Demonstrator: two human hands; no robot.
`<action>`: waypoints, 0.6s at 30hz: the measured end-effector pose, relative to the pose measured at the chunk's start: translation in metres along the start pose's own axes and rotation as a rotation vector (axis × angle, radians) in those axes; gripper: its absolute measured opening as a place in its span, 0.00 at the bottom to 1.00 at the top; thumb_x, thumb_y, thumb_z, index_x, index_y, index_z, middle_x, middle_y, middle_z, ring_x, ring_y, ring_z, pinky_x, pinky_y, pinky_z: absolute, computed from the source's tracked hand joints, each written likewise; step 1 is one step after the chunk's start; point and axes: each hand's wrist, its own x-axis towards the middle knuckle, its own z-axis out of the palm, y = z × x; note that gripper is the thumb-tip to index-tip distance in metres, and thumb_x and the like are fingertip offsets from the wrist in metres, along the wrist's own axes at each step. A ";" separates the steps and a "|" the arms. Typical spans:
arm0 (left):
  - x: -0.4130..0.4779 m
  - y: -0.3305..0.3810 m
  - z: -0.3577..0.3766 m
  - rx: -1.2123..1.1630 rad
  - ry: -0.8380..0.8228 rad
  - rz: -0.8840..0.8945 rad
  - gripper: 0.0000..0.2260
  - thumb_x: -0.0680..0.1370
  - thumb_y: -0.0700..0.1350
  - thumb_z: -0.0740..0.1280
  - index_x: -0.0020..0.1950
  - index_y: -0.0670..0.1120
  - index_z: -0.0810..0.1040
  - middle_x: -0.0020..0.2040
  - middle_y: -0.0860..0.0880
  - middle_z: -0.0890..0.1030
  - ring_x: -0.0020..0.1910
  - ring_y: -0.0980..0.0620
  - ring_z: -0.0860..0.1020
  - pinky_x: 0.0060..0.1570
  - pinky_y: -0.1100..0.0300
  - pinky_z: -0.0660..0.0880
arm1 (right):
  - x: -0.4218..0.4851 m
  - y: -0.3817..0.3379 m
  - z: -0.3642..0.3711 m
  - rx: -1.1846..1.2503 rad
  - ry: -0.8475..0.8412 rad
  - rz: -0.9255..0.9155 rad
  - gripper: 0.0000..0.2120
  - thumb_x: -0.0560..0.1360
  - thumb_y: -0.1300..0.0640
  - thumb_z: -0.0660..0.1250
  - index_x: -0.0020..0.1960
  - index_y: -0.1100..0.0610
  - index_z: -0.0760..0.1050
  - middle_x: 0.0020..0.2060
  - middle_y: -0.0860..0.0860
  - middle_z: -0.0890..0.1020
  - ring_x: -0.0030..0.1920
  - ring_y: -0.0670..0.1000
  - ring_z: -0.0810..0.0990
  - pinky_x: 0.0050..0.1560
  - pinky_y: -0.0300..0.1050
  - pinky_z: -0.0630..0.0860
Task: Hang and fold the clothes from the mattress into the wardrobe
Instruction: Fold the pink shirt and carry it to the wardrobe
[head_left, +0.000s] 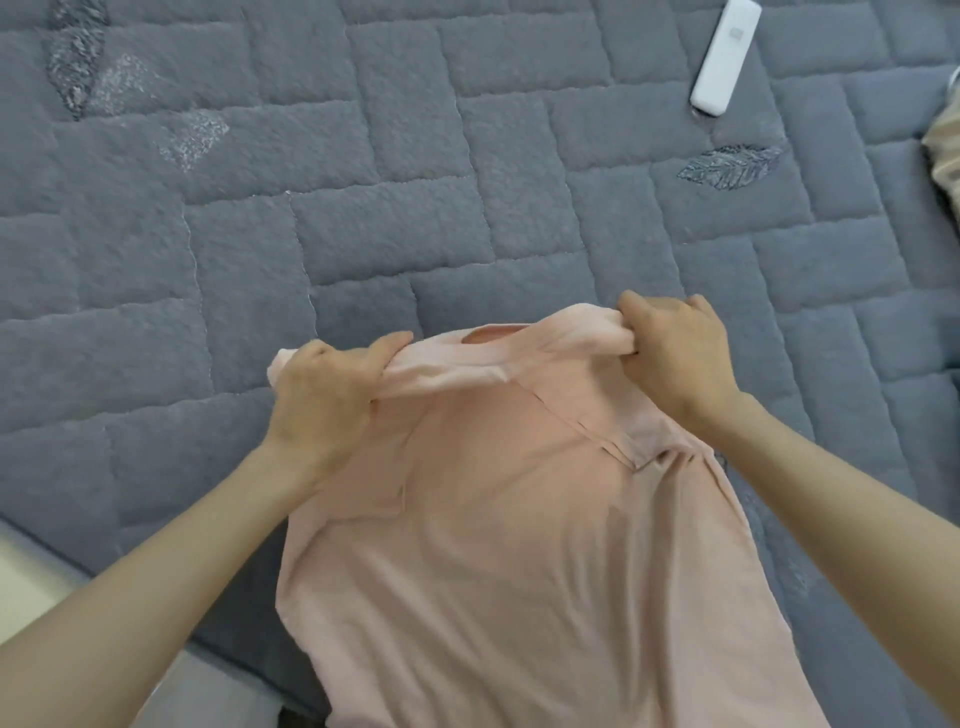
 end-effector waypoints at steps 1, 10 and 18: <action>-0.011 0.007 -0.006 -0.006 0.037 0.035 0.21 0.64 0.32 0.63 0.53 0.45 0.84 0.21 0.49 0.71 0.20 0.47 0.66 0.31 0.63 0.56 | -0.013 0.001 -0.004 0.001 0.012 -0.032 0.08 0.61 0.64 0.54 0.34 0.53 0.58 0.23 0.53 0.70 0.23 0.57 0.65 0.33 0.43 0.55; -0.156 0.050 0.024 -0.060 -0.458 0.074 0.38 0.60 0.51 0.77 0.68 0.52 0.68 0.28 0.52 0.77 0.28 0.49 0.77 0.36 0.56 0.69 | -0.149 0.023 -0.001 0.062 -0.536 0.031 0.12 0.67 0.60 0.68 0.48 0.53 0.70 0.47 0.47 0.73 0.47 0.55 0.74 0.33 0.44 0.66; -0.141 0.066 0.017 -0.244 -0.127 -0.152 0.19 0.80 0.54 0.53 0.53 0.46 0.79 0.56 0.45 0.76 0.52 0.42 0.75 0.54 0.48 0.67 | -0.136 -0.022 -0.019 0.037 -0.483 0.049 0.13 0.74 0.42 0.62 0.42 0.51 0.75 0.50 0.48 0.78 0.53 0.56 0.75 0.49 0.48 0.69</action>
